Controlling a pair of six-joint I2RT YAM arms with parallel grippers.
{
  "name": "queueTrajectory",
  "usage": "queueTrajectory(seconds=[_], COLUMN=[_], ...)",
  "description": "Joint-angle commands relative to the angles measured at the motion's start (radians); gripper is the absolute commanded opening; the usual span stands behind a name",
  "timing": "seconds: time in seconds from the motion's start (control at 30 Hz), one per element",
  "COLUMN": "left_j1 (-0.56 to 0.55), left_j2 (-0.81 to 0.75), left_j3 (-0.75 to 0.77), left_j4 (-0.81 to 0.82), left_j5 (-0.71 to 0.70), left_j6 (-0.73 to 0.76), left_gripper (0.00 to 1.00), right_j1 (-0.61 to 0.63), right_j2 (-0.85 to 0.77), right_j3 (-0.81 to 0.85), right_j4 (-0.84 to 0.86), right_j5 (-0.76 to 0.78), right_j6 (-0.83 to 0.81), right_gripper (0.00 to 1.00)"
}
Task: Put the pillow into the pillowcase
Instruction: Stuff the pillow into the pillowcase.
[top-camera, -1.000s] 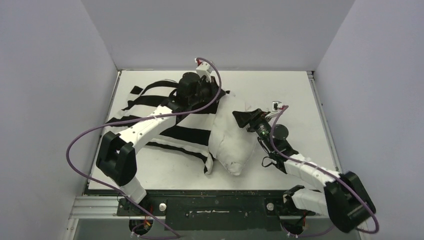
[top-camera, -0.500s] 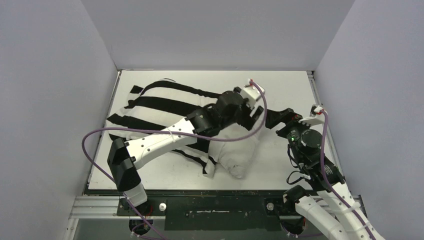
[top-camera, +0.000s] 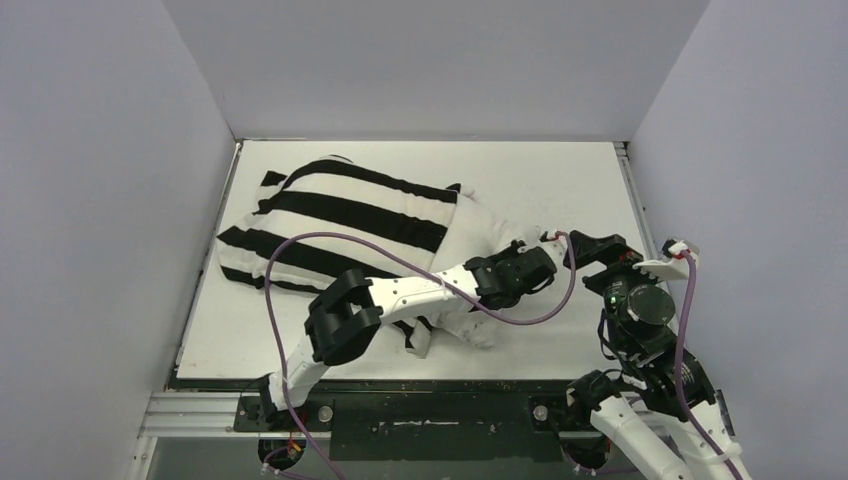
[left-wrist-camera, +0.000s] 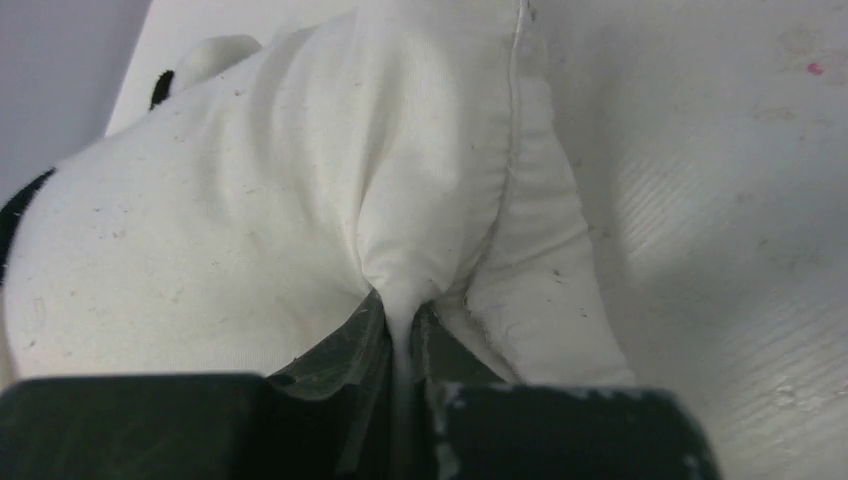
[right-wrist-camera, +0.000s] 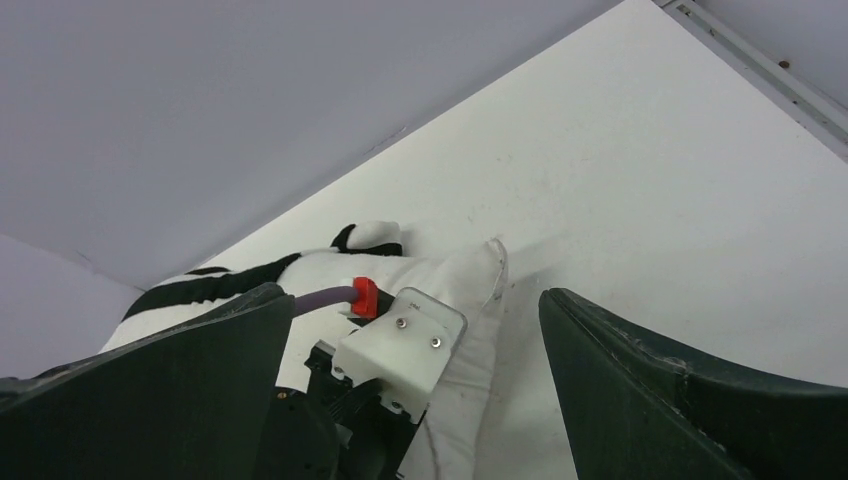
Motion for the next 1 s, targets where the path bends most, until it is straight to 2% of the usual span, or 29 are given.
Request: queueTrajectory(seconds=[0.0,0.17,0.27,0.37,0.5,0.57,0.63,0.8,0.87,0.97], left_j1=[0.034,0.115,0.223,0.312,0.445,0.487,0.514,0.54,0.544,0.556], left_j2=[-0.065,-0.281,-0.407,-0.51,-0.561,-0.578,-0.592,-0.636,-0.642,-0.65], left_j3=[0.049,0.038,0.043,0.04,0.111,0.128,0.131,0.07,0.064,0.057], left_j4=[-0.071,0.032,0.066,0.117,0.1,0.097,0.094,0.159,0.157,0.151], left_j5=[-0.107,0.004,0.184,0.3,0.474,0.531,0.581,0.681,0.695,0.703], left_j6=[0.064,0.034,-0.063,-0.157,-0.249,-0.274,-0.299,-0.375,-0.383,-0.392], left_gripper=[0.0,0.0,0.0,0.0,0.0,0.0,0.0,0.0,0.0,0.0], right_j1=[0.023,0.051,0.068,0.083,0.084,0.073,0.041,-0.044,-0.048,-0.037], right_j2=[-0.045,-0.034,-0.016,0.029,0.155,0.231,0.323,0.697,0.844,1.023], right_j3=[0.01,0.021,0.016,-0.003,-0.07,-0.124,-0.175,-0.197,-0.155,-0.073], right_j4=[0.05,0.065,0.094,0.158,0.291,0.417,0.668,1.165,1.262,1.318], right_j5=[-0.033,-0.016,-0.017,-0.1,-0.267,-0.358,-0.489,-0.753,-0.773,-0.767], right_j6=[-0.003,-0.012,-0.028,-0.058,-0.036,-0.015,0.012,0.214,0.258,0.29], right_gripper=[1.0,1.0,1.0,1.0,1.0,1.0,0.99,0.94,0.93,0.94])
